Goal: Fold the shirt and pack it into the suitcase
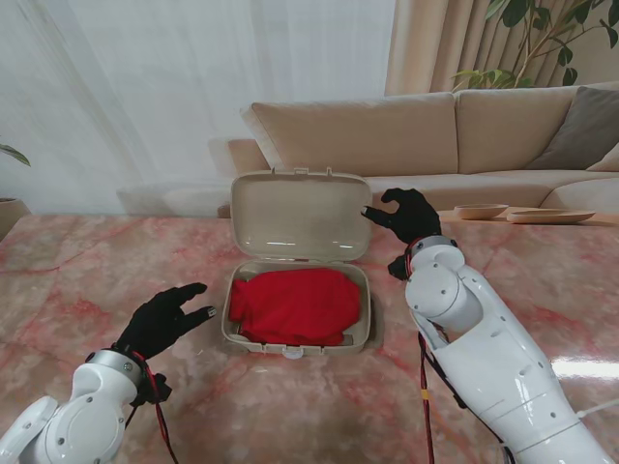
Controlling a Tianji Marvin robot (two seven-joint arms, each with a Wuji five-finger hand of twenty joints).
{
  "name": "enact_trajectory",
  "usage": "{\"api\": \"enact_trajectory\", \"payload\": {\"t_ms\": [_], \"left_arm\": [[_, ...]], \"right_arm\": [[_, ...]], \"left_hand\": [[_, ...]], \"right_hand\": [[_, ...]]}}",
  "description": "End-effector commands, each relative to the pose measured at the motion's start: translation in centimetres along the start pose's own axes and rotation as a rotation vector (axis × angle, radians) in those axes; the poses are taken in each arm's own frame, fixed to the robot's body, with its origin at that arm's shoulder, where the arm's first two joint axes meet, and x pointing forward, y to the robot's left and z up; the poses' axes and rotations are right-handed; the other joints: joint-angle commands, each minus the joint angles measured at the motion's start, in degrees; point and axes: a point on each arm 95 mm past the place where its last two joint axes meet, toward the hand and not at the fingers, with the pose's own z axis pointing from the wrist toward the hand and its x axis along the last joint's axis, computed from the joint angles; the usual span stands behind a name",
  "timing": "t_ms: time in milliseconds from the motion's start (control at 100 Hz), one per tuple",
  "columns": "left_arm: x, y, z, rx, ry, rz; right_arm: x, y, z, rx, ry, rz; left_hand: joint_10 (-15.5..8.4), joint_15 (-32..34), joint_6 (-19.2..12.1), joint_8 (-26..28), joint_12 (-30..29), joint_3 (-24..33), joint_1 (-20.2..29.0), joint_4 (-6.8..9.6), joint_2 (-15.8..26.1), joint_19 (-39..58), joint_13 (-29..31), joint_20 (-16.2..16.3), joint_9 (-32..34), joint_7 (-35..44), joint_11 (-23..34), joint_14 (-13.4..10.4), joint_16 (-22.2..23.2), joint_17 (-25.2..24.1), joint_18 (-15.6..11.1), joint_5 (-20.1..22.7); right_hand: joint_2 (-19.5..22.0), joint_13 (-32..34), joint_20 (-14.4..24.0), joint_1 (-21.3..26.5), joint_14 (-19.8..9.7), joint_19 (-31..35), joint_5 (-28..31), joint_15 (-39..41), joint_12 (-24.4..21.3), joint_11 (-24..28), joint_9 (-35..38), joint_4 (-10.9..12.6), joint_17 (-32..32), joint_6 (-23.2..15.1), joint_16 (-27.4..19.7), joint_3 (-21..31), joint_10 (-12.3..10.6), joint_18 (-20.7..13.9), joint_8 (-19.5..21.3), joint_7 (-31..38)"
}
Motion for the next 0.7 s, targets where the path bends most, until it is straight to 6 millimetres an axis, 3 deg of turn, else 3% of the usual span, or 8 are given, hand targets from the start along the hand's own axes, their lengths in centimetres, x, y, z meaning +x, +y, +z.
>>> {"api": "enact_trajectory", "payload": {"t_ms": [0,690], "left_arm": [[-0.1,0.4,-0.1,-0.012,-0.008,-0.010],[-0.4,1.2,0.1,0.000,-0.045,-0.055]], "right_arm": [[0.1,-0.6,0.4,0.022,-0.014,0.014],[-0.1,-3.3,2.5,0.088,-0.056,0.121]], "left_hand": [[-0.4,-1.4,-2.2,0.2,-0.4,-2.0,-1.0,0.84,3.1,-0.6,-0.3,1.6,0.3,0.1,-1.2,1.4,-0.8,-0.4,1.4,-1.5],[-0.6,-1.9,-2.7,0.2,-0.5,-2.0,-1.0,0.88,3.1,-1.3,-0.4,1.5,0.3,0.2,-1.4,1.1,-0.8,-0.9,1.5,-1.6]], "right_hand": [[-0.7,-2.0,1.6,-1.3,-1.4,-1.1,-1.0,-0.2,-0.9,-0.2,-1.8,2.8,-0.7,-0.7,-0.6,0.8,0.4,-0.6,-0.1,-0.5],[-1.5,-1.8,2.2,1.1,-1.7,-1.4,1.4,0.0,-1.6,0.7,-1.4,3.0,-0.7,-1.9,-0.9,1.1,-0.1,-0.5,0.7,0.9]]}}
